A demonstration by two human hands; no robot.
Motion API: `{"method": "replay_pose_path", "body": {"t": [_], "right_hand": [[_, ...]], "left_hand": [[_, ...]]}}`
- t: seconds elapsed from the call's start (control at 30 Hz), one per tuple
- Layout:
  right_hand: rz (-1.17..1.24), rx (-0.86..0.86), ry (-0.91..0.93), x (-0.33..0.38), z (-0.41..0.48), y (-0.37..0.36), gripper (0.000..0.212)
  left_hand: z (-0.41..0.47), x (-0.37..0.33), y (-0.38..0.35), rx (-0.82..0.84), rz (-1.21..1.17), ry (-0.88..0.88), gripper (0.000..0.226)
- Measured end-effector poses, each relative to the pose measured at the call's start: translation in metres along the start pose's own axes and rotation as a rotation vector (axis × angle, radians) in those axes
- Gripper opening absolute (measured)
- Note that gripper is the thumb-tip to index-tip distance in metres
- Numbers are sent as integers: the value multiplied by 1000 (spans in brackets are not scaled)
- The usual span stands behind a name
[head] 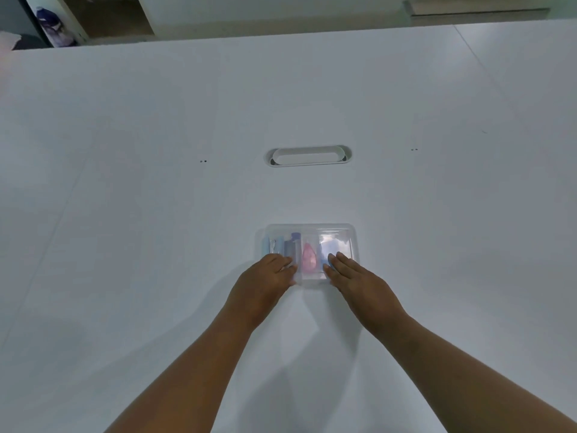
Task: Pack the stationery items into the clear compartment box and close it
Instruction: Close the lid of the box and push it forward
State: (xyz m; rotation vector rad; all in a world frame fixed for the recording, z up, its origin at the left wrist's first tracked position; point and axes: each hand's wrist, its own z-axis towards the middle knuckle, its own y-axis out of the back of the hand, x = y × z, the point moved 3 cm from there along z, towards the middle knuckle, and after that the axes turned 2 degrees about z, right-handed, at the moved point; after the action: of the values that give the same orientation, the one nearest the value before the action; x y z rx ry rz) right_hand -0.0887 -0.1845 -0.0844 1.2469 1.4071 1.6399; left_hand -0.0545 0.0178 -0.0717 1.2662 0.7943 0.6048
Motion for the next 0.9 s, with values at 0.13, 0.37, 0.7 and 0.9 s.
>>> {"method": "replay_pose_path", "body": {"t": [0.13, 0.37, 0.7, 0.9], "right_hand": [[-10, -25, 3, -17, 23, 1, 62], [-28, -56, -9, -49, 74, 5, 60], [-122, -183, -64, -77, 136, 8, 47], [-113, -125, -160, -79, 124, 2, 60]], "left_hand": [[23, 11, -5, -44, -14, -4, 33], [74, 34, -17, -121, 19, 9, 30], [133, 67, -38, -184, 93, -3, 34], [119, 59, -36, -146, 112, 167, 53]]}}
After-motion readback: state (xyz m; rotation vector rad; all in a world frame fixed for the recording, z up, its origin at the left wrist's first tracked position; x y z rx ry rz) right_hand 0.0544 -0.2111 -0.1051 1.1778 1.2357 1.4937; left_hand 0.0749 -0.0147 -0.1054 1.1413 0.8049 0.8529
